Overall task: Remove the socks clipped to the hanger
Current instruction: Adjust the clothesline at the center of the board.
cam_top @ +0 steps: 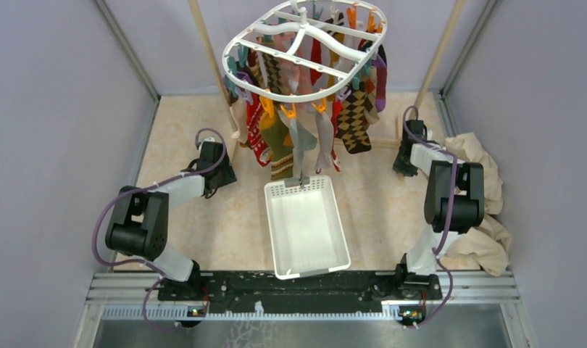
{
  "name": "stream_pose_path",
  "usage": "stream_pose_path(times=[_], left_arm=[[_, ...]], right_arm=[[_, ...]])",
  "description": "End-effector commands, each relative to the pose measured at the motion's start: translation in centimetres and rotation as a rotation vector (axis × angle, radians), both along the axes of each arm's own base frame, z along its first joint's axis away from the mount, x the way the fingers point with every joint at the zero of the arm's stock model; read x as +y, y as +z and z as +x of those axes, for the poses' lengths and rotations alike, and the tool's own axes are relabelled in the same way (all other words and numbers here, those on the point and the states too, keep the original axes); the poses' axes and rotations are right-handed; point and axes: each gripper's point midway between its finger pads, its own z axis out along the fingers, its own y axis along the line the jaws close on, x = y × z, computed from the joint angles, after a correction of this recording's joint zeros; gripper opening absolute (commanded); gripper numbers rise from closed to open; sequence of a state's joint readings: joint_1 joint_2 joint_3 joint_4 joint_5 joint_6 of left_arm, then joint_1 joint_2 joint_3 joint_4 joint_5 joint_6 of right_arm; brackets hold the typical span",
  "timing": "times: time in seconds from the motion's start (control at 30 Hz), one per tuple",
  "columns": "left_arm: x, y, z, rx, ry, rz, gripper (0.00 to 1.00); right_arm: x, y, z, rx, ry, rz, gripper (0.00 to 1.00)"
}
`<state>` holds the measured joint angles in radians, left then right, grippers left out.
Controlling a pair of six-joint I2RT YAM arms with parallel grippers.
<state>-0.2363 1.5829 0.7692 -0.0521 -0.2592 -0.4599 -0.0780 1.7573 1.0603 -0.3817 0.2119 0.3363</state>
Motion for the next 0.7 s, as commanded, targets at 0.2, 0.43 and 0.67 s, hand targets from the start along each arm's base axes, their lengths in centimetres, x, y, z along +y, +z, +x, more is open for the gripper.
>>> stream_pose_path(times=[0.2, 0.43, 0.67], left_arm=[[-0.1, 1.8, 1.0, 0.005, 0.014, 0.017, 0.77], [-0.1, 2.7, 5.5, -0.057, 0.045, 0.055, 0.82], [-0.5, -0.3, 7.6, -0.025, 0.02, 0.073, 0.79]], right_arm=[[0.5, 0.8, 2.4, -0.033, 0.048, -0.08, 0.11], [0.8, 0.2, 2.2, -0.025, 0.055, -0.065, 0.11], [1.0, 0.2, 2.3, -0.026, 0.059, -0.056, 0.11]])
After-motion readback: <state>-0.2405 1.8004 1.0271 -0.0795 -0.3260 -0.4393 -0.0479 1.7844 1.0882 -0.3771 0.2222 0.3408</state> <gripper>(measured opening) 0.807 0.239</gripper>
